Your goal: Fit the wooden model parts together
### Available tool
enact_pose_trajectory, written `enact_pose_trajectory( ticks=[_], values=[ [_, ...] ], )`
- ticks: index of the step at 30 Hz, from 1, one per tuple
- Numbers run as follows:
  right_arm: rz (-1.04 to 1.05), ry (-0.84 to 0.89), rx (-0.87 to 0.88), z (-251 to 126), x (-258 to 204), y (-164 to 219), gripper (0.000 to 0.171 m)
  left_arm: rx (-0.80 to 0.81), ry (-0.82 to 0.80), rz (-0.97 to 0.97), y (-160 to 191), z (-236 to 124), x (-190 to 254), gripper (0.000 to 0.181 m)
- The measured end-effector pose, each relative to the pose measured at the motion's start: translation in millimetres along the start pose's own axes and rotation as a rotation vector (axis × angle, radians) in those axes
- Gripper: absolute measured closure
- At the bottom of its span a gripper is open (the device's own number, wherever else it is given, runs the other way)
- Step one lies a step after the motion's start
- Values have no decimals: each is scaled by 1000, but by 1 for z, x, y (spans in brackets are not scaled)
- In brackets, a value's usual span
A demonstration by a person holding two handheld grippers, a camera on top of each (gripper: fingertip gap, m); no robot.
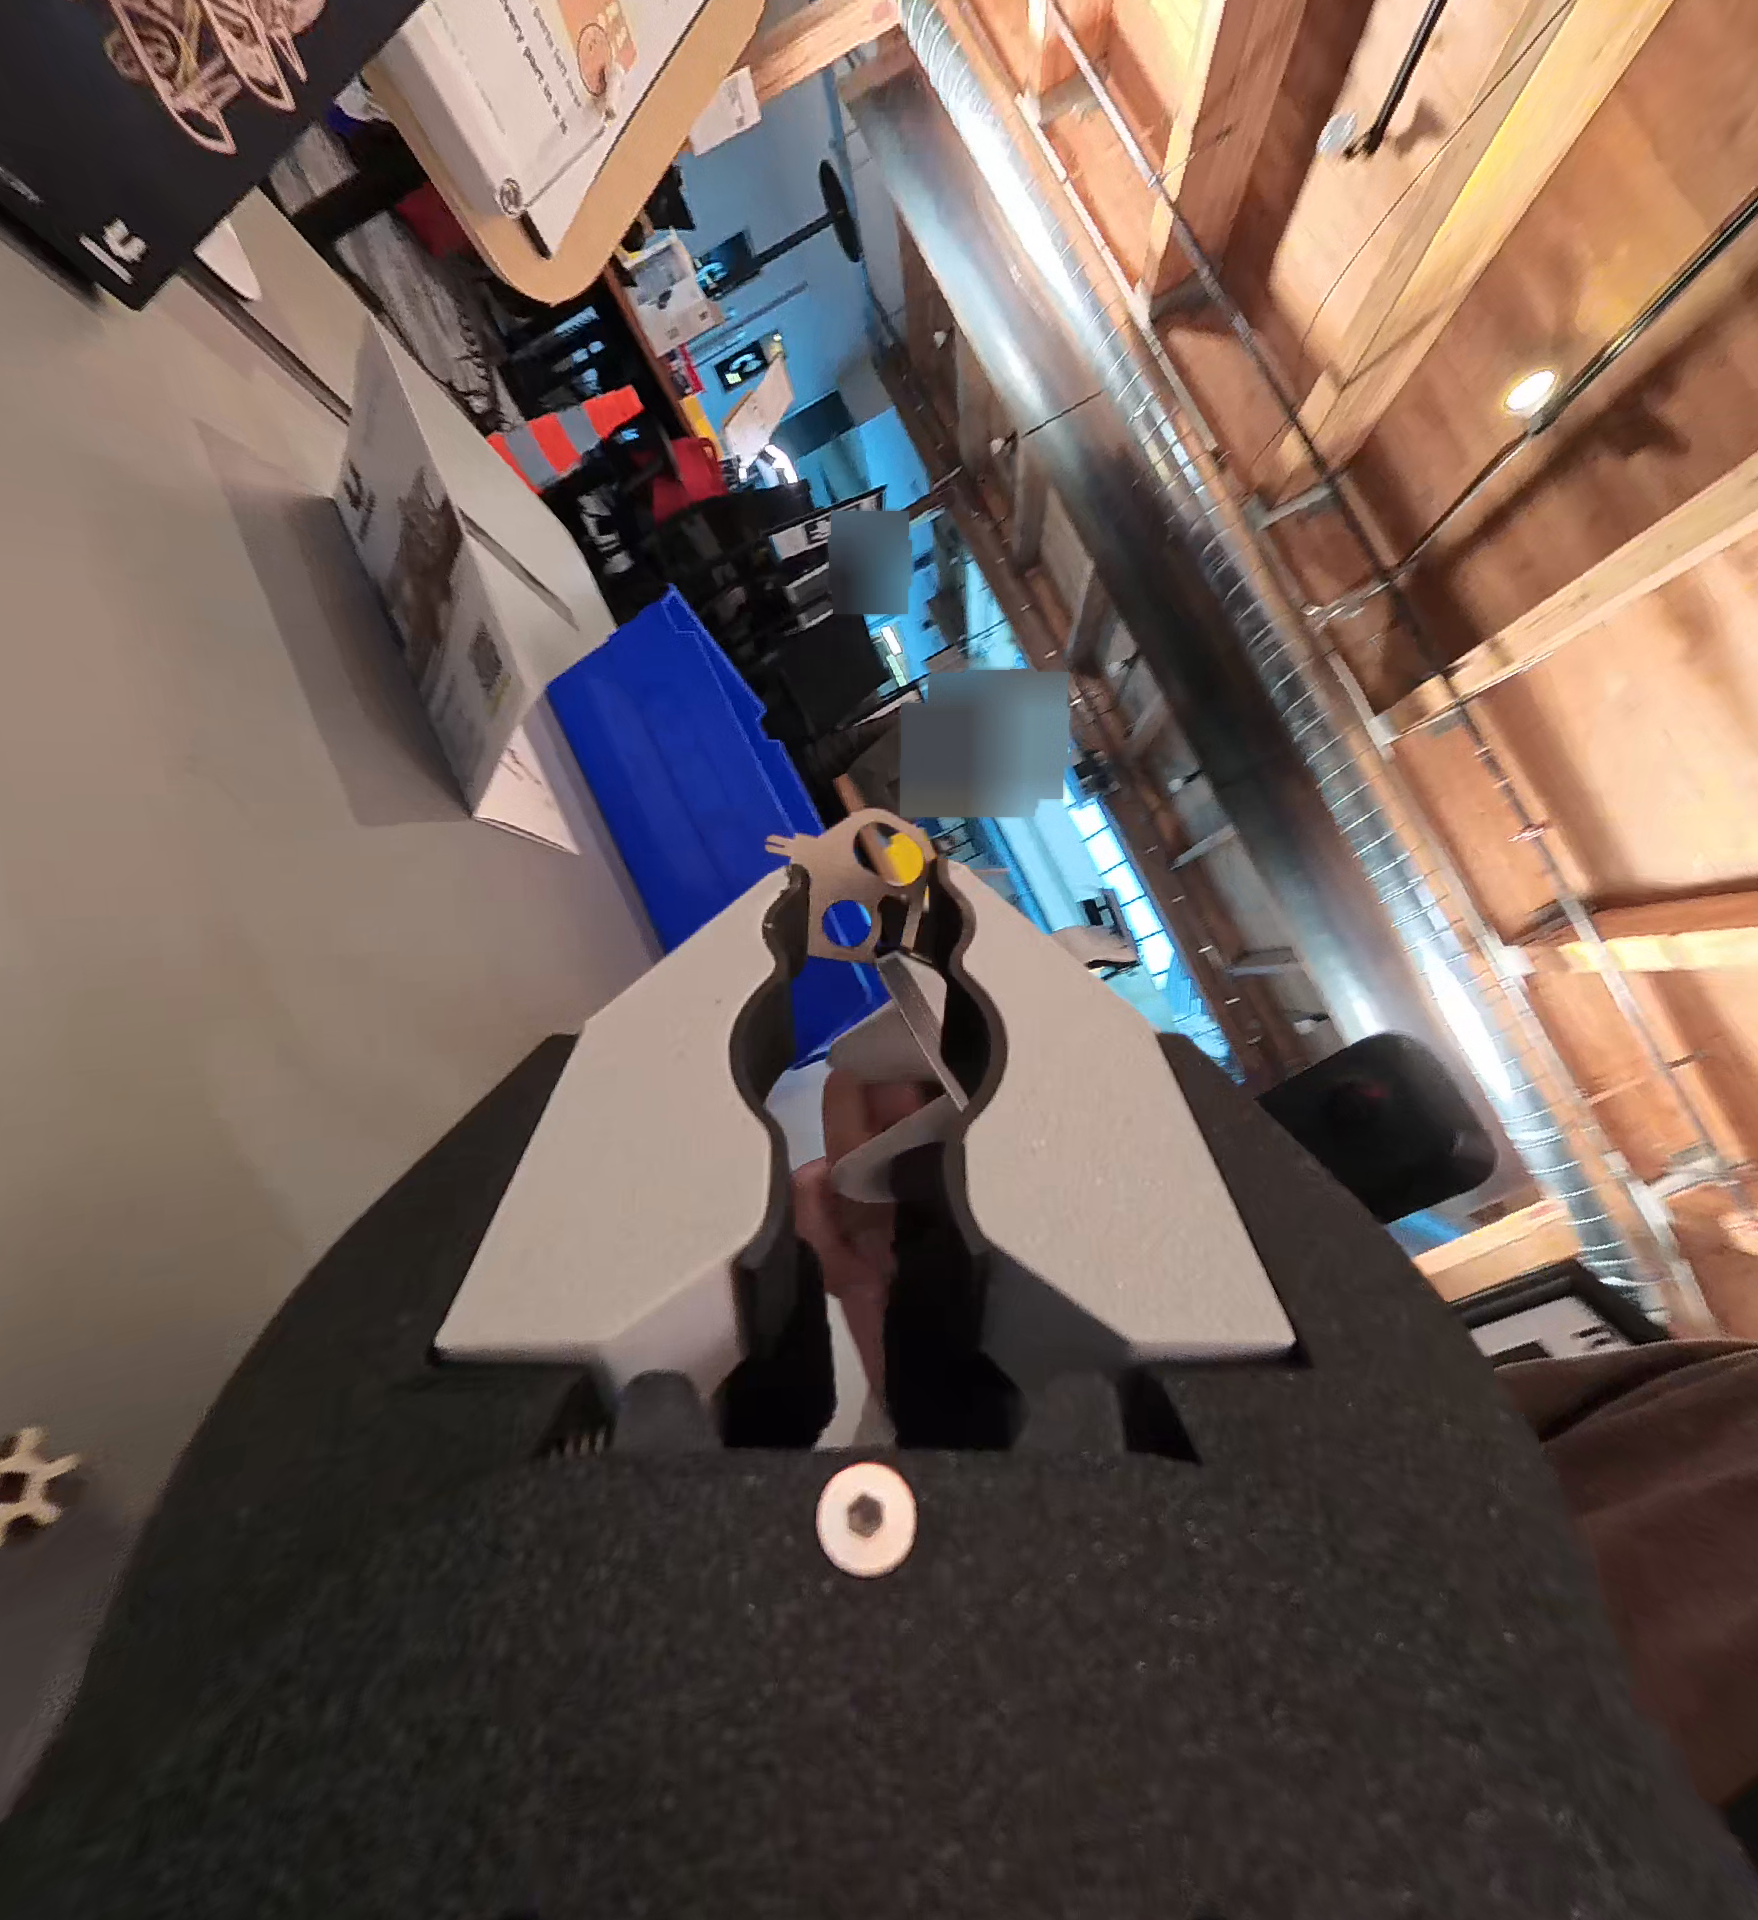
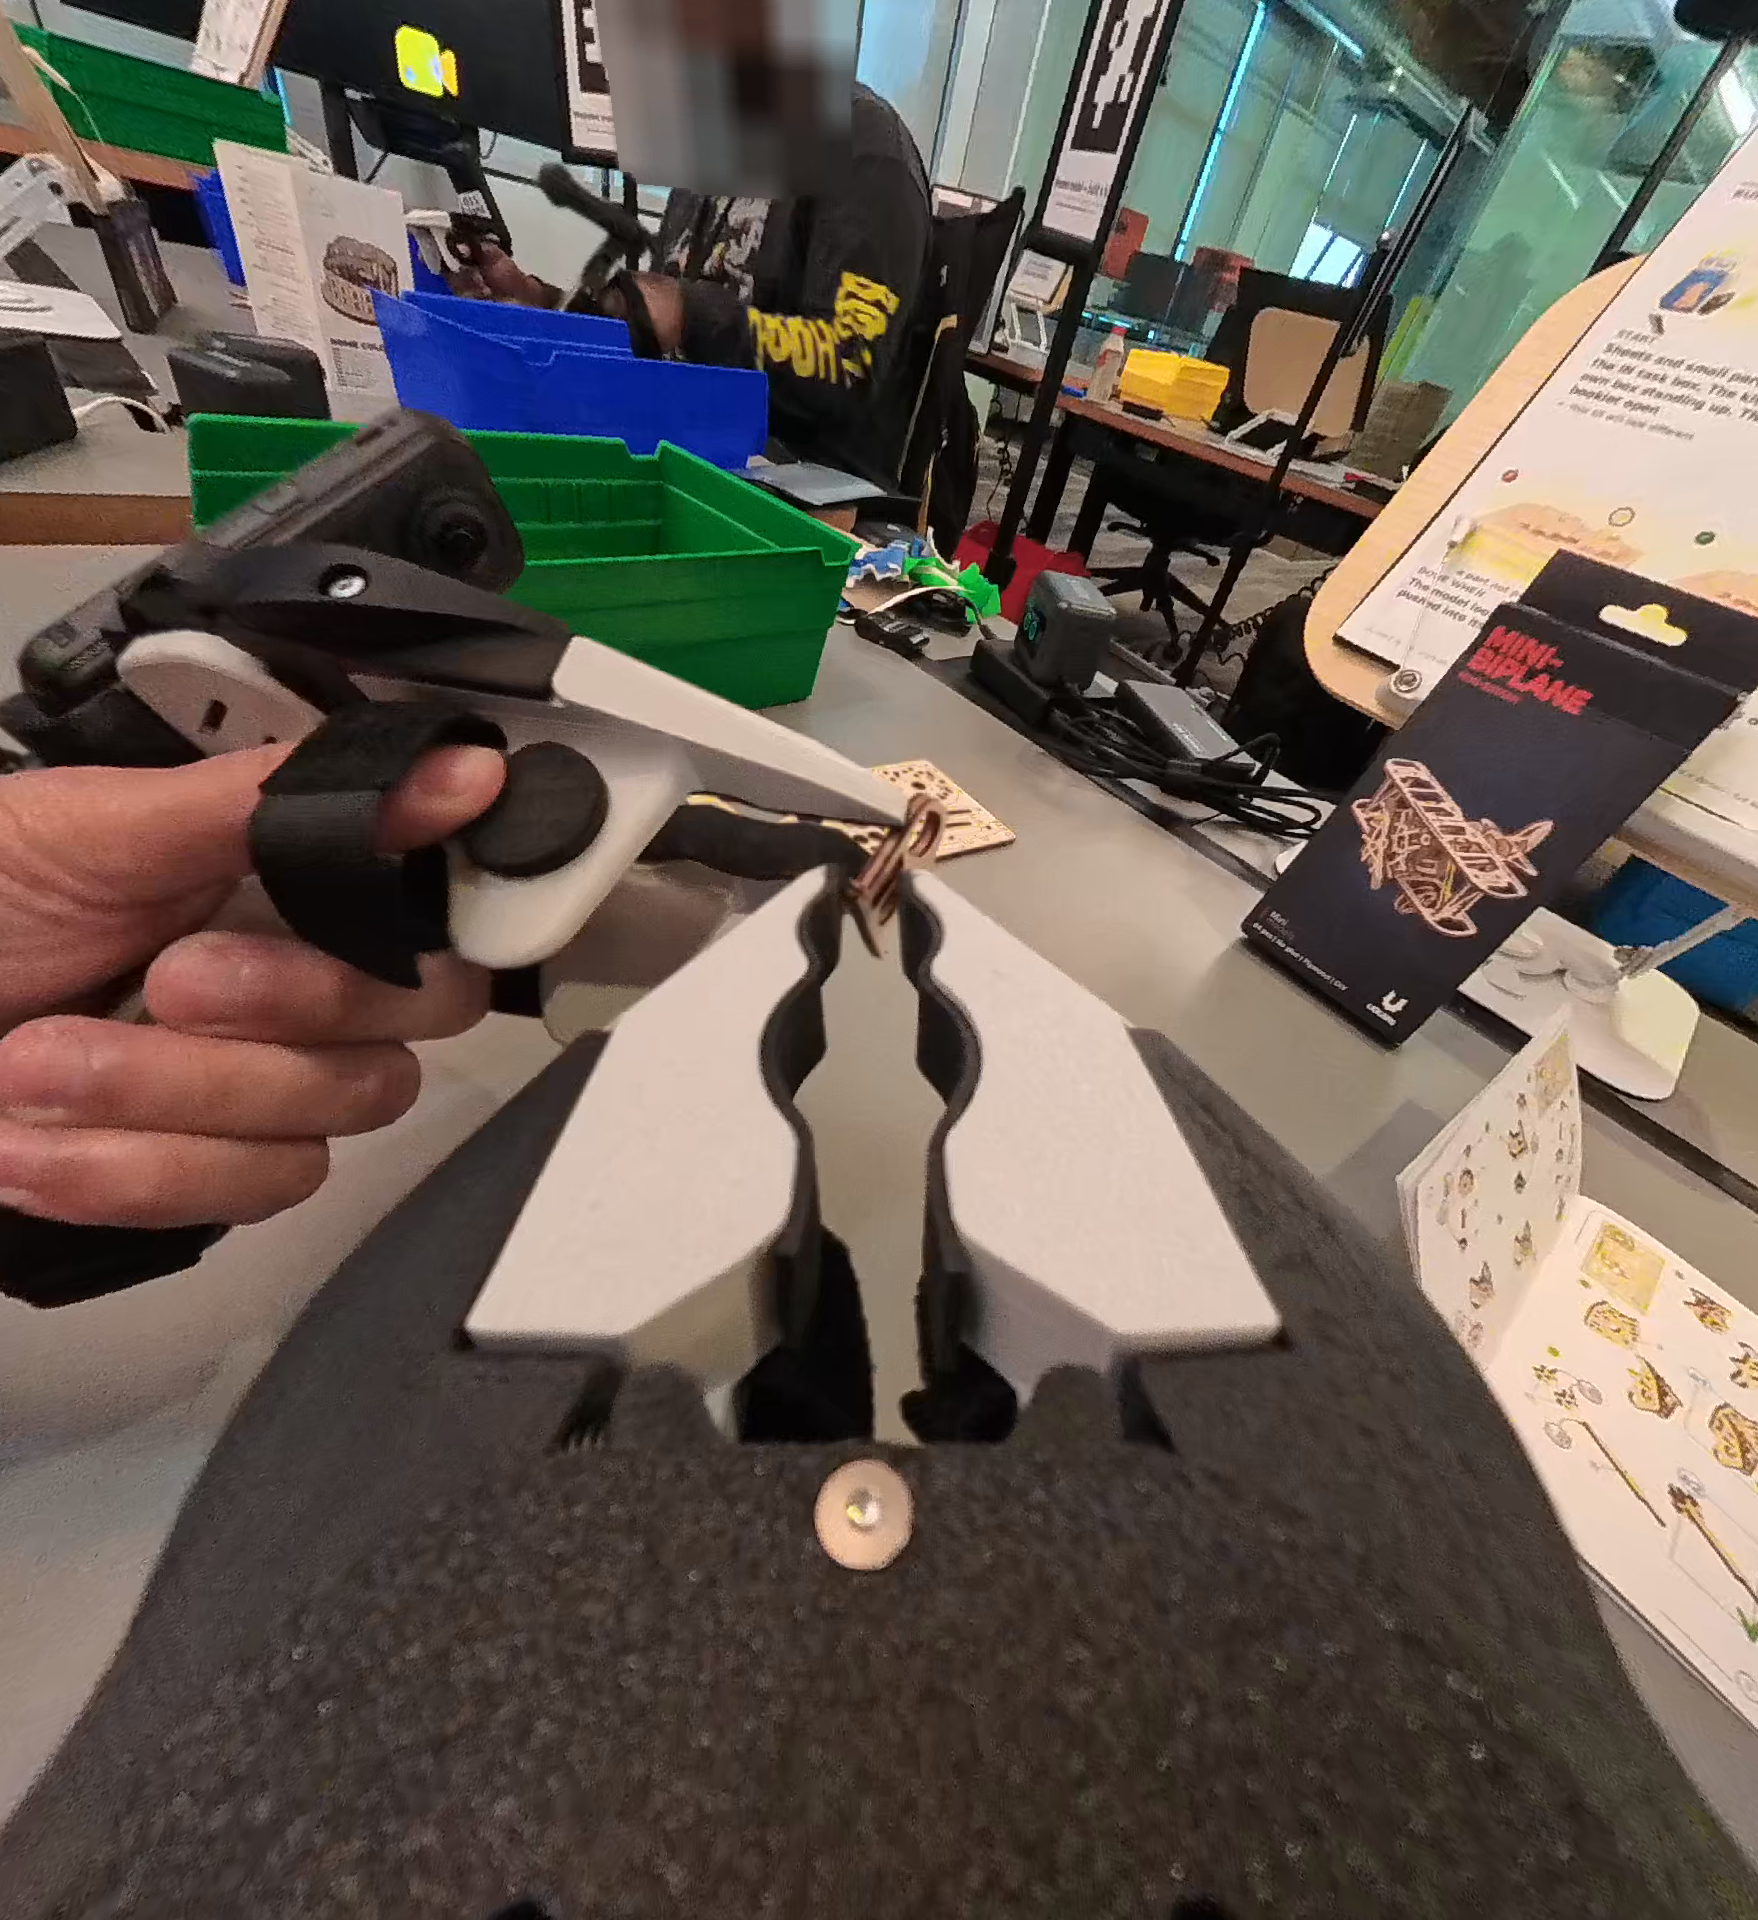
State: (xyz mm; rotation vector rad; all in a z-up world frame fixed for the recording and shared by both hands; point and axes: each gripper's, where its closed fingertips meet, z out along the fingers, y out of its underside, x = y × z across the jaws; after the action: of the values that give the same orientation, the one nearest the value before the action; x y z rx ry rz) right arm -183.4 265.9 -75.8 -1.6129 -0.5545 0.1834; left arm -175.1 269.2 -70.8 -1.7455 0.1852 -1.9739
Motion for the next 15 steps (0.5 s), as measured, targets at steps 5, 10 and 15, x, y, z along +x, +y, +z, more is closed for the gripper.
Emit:
enact_pose_trajectory(
  ticks=[5,10,15],
  values=[
    [-48,37,22,-5,9,-1,168,-9,63,-57,2,1,2,160],
    [11,24,33,-11,22,0,168,-117,102,-29,13,4,7,157],
    [315,-225,-11,-18,30,11,168,-268,-10,193,11,-10,-11,150]
  ],
)
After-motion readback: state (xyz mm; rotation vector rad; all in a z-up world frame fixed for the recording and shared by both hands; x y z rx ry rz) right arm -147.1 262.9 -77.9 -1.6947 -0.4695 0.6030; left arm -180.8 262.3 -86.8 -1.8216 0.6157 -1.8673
